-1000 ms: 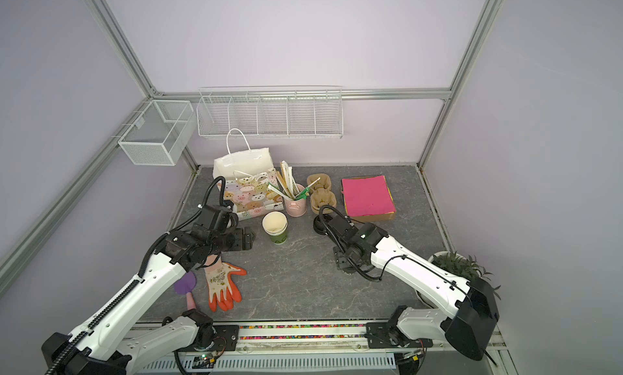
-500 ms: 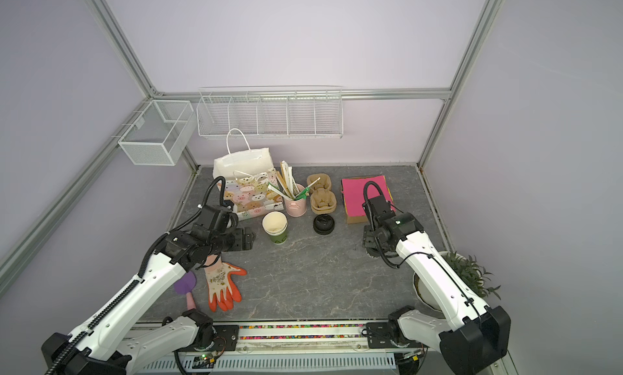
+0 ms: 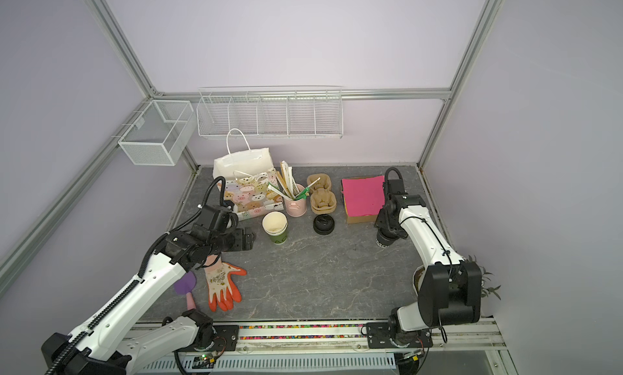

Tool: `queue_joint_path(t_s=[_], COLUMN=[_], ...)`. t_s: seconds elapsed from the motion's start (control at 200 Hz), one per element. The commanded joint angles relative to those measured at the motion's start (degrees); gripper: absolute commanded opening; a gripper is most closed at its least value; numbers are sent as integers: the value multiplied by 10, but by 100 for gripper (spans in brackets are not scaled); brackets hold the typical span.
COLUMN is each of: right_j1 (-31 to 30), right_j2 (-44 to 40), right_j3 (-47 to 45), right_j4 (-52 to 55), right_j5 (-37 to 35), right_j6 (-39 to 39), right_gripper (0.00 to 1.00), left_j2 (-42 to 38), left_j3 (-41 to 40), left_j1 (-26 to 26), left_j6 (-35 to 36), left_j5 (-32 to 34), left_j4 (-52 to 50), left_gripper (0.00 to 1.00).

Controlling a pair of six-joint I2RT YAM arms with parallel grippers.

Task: Pack a coffee takeout order
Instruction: Place the coffee cup at the middle-right of the table.

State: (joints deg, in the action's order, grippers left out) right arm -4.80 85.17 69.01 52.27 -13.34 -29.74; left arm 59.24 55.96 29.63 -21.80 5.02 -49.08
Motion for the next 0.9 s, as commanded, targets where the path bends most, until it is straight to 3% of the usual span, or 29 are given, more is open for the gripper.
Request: queue_joint_path(t_s=[0.0, 0.25, 0.58, 0.895], right_j1=[12, 27, 32, 32], right_j2=[19, 58, 59, 50], right_j3=[23, 57, 62, 129], right_j4=[-9, 5, 13, 51], right_j5=[12, 16, 24, 23], right_j6=[2, 17, 28, 44], right_gripper=[70, 73, 86, 92], left_j2=[-7, -5, -2, -8], left_j3=[-4, -4, -4, -3], left_j1=[-4, -3, -3, -3], left_j6=[9, 8, 9, 9], left_j5=[-4, -4, -1, 2], left_j4=[1, 1, 0, -1], left_gripper=[91, 91, 91, 91])
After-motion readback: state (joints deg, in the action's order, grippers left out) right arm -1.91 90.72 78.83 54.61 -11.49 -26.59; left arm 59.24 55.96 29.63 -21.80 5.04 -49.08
